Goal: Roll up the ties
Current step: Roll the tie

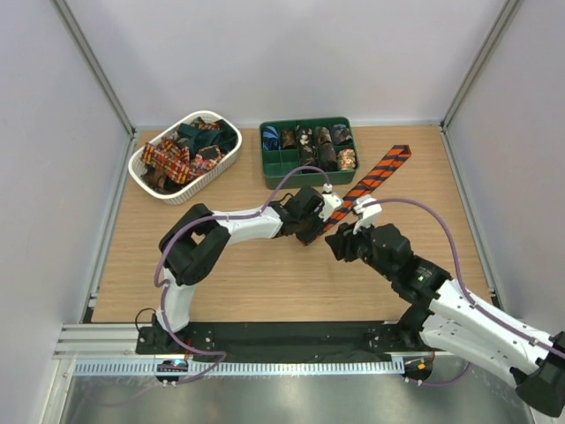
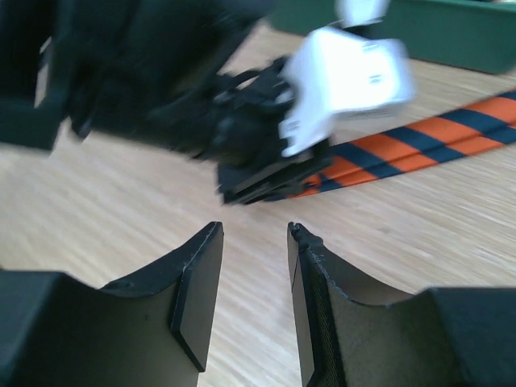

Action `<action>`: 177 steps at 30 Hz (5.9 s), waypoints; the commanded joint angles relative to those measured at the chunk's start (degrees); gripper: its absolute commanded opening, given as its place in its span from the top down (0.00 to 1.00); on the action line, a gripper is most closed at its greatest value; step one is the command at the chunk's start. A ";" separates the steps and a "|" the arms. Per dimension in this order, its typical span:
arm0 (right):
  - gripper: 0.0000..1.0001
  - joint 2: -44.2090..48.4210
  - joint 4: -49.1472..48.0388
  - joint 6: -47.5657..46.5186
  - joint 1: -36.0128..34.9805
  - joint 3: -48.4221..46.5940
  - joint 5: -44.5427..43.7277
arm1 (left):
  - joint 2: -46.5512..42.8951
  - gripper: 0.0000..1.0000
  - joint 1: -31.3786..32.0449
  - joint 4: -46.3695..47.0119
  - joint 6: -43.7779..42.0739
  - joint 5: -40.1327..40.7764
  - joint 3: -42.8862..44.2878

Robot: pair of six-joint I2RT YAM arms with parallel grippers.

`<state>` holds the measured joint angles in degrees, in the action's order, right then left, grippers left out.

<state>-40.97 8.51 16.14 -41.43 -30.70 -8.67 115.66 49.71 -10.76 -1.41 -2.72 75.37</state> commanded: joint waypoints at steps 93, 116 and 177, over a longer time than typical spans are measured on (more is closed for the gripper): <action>0.50 -87.61 31.47 -14.30 -24.84 -47.70 -47.58 | 12.84 0.98 -0.23 -47.94 8.35 -2.55 11.29; 0.93 -84.10 34.81 -10.43 -27.30 -50.16 -43.63 | 8.01 0.52 -0.23 -41.36 7.74 2.36 13.75; 0.98 -53.16 9.95 -7.53 -16.06 -27.23 7.07 | -51.05 0.00 -17.19 17.89 35.17 31.56 -28.88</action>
<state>-97.03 21.43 6.92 -59.11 -59.46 -9.98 66.65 32.86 -0.82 31.55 26.33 46.89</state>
